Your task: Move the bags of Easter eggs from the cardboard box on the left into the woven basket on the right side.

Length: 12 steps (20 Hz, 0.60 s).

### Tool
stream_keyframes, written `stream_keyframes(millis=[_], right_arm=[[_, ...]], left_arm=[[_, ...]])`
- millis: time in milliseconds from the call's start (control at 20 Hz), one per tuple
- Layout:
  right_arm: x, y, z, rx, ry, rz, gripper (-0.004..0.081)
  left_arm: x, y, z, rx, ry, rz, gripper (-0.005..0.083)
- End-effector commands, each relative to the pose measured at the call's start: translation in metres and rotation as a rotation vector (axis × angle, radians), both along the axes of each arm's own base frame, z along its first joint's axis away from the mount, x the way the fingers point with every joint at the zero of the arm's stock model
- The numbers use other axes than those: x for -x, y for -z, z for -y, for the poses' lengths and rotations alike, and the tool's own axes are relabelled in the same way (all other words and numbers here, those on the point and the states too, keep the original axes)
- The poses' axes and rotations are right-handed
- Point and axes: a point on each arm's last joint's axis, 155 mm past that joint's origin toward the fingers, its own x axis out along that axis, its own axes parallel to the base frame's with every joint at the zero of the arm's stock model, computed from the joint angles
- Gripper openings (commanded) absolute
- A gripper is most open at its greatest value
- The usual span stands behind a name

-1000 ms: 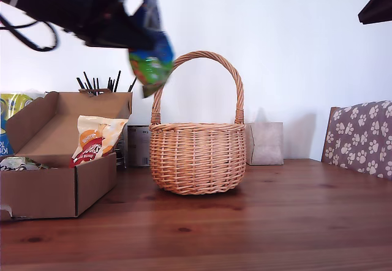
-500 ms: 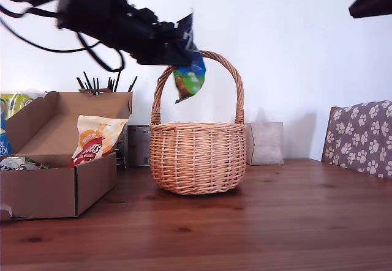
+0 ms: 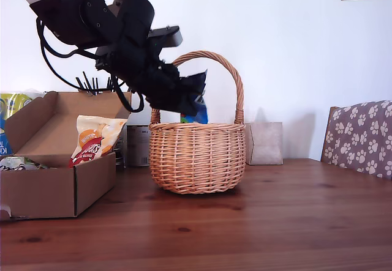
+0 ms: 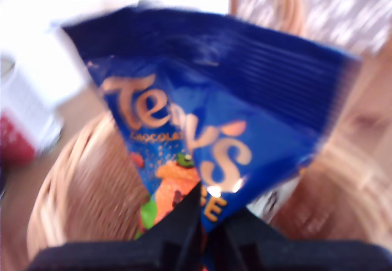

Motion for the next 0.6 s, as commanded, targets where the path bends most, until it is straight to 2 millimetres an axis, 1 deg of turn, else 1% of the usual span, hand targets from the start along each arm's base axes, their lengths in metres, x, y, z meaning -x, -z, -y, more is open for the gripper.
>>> stream_keyframes(millis=[0, 100, 150, 200, 300, 350, 400, 500, 550], right_arm=[[0.001, -0.002, -0.002, 0.000, -0.011, 0.015, -0.0012], [0.001, -0.002, -0.002, 0.000, -0.011, 0.016, -0.0012], [0.001, -0.002, -0.002, 0.001, -0.011, 0.016, -0.0012], [0.001, -0.002, -0.002, 0.001, -0.011, 0.016, -0.0012], [0.001, -0.002, -0.002, 0.001, -0.011, 0.016, -0.0012], [0.001, -0.002, -0.002, 0.001, -0.011, 0.016, -0.0012], [0.001, -0.002, -0.002, 0.001, -0.011, 0.015, -0.0012], [0.001, -0.001, -0.002, 0.001, -0.011, 0.014, -0.0012], [0.001, -0.001, -0.002, 0.001, -0.011, 0.014, -0.0012]], left_arm=[[-0.005, -0.007, -0.001, -0.013, -0.013, 0.033, -0.0010], [-0.004, -0.002, -0.004, -0.033, -0.022, 0.018, -0.0007], [-0.004, 0.000, -0.004, -0.036, -0.022, 0.012, 0.0029], [-0.004, 0.000, -0.004, -0.038, -0.024, 0.012, 0.0132], [-0.006, -0.003, -0.005, -0.040, -0.040, 0.026, 0.0430], [-0.007, -0.004, -0.005, -0.043, -0.047, 0.029, 0.0522], [-0.008, -0.006, -0.006, -0.044, -0.050, 0.030, 0.0538], [-0.005, -0.012, -0.004, -0.049, -0.051, 0.027, 0.0533], [-0.004, -0.019, -0.005, -0.055, -0.061, 0.031, 0.0533]])
